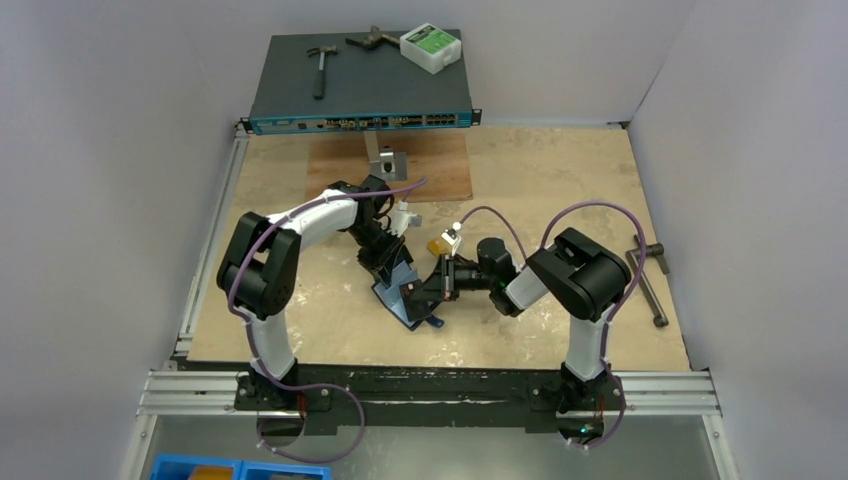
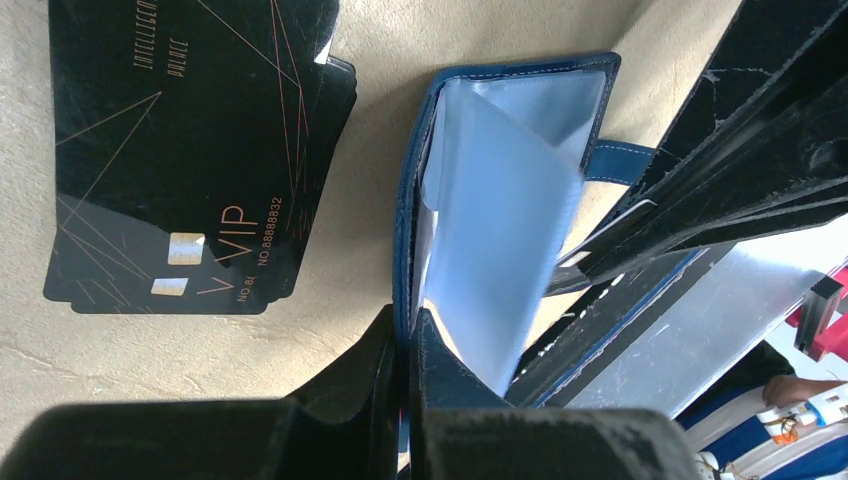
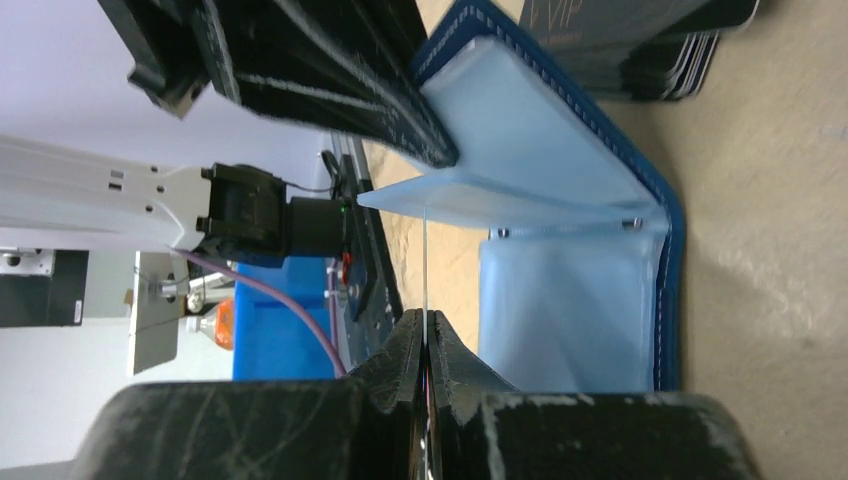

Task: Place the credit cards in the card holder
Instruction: Turn over the card slot in the card holder.

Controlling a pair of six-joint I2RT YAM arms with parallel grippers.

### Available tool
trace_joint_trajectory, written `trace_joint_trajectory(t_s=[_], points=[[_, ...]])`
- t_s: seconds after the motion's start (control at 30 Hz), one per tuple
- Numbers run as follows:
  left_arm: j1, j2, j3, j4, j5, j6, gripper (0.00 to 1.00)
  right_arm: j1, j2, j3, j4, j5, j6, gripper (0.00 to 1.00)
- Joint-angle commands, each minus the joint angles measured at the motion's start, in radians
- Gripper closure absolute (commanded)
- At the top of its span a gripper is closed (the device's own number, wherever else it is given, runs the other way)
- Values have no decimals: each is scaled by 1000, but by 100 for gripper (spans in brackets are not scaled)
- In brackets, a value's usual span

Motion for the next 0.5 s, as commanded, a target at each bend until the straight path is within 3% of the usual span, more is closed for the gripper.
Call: trace_joint_trajectory(t_s=[0.0,0.47], points=[[-6,-47,-3,11,21,-11,99,-1,10,48,16,36,1,100],[-5,-48,0,10,28,-21,99,-2,11,58,-91,78,-54,100]])
